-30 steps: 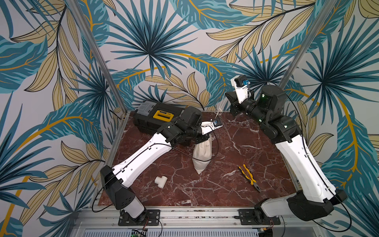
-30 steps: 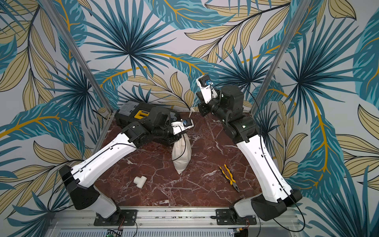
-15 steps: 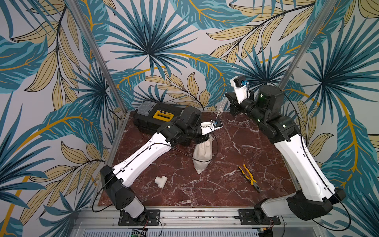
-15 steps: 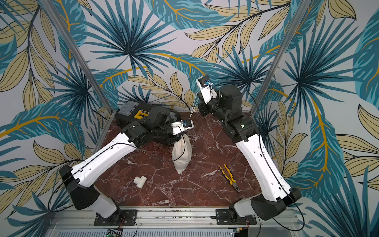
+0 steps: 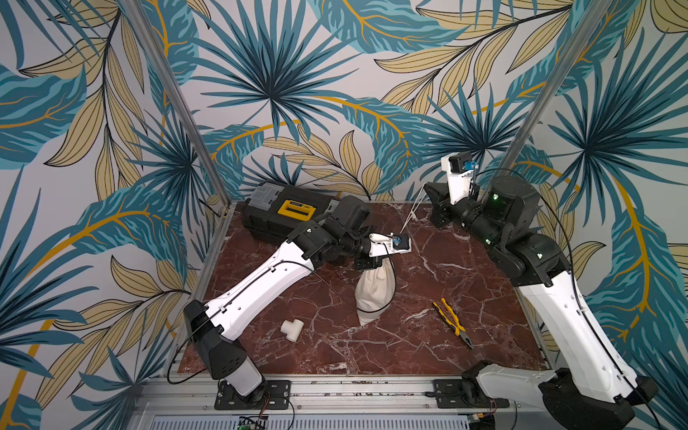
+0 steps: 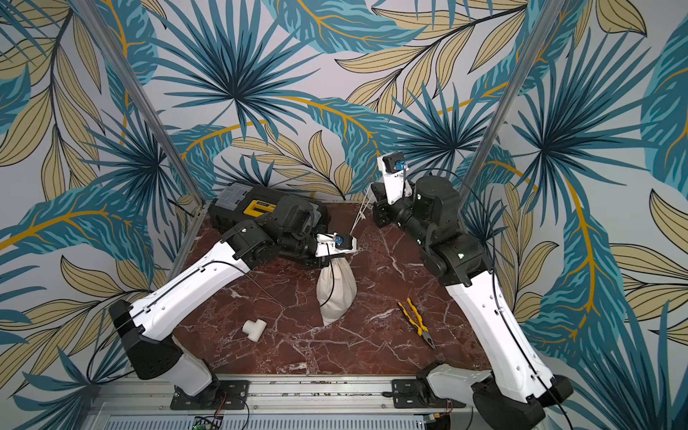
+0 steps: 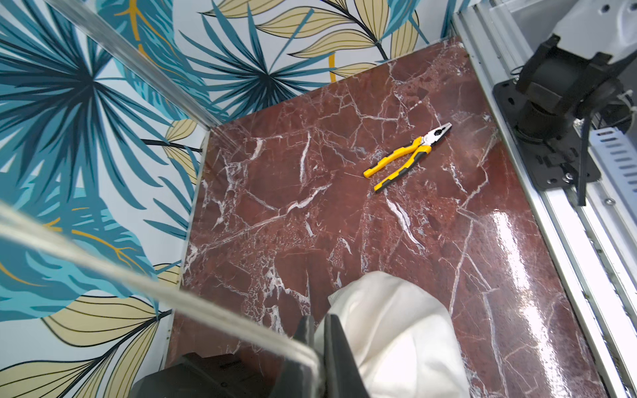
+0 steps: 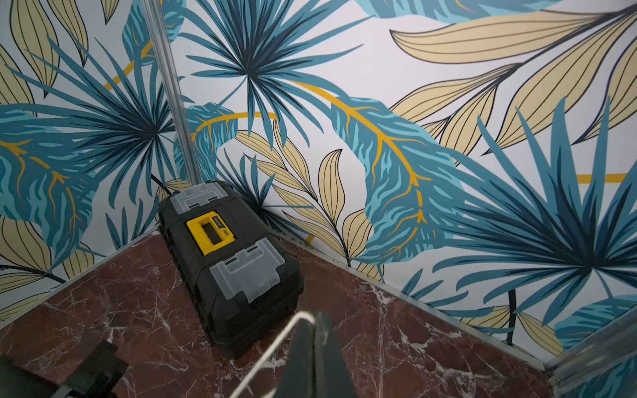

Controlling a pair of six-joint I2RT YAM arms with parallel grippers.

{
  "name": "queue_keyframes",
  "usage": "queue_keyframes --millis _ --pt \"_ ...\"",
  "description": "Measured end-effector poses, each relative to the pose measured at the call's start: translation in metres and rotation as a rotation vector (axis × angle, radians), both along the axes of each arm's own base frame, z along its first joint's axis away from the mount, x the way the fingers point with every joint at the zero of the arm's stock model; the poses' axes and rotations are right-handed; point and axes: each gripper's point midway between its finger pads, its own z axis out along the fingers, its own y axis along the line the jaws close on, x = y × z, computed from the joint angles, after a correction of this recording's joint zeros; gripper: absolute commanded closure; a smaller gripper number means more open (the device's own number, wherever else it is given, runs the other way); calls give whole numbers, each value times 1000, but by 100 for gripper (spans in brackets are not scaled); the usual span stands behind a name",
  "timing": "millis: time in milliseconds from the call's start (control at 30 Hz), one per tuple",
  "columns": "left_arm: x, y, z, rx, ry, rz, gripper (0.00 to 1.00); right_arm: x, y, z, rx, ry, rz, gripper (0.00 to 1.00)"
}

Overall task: Close the soil bag
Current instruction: Frap the soil bag at the center of the board.

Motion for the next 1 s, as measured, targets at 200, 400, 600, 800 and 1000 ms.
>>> queue_keyframes --millis 200,400,600,800,1000 --pt "-8 7 -20 63 25 -34 100 1 7 -27 81 95 38 100" --pt "-13 10 -33 96 62 -47 91 -6 14 -38 199 143 142 100" --pt "-13 17 -58 153 96 -16 79 -15 23 -53 267 183 261 100" --pt "-14 32 -70 159 167 46 64 -22 22 -48 323 168 314 100" --pt "-7 47 -57 84 218 131 50 -32 21 -24 375 94 362 100"
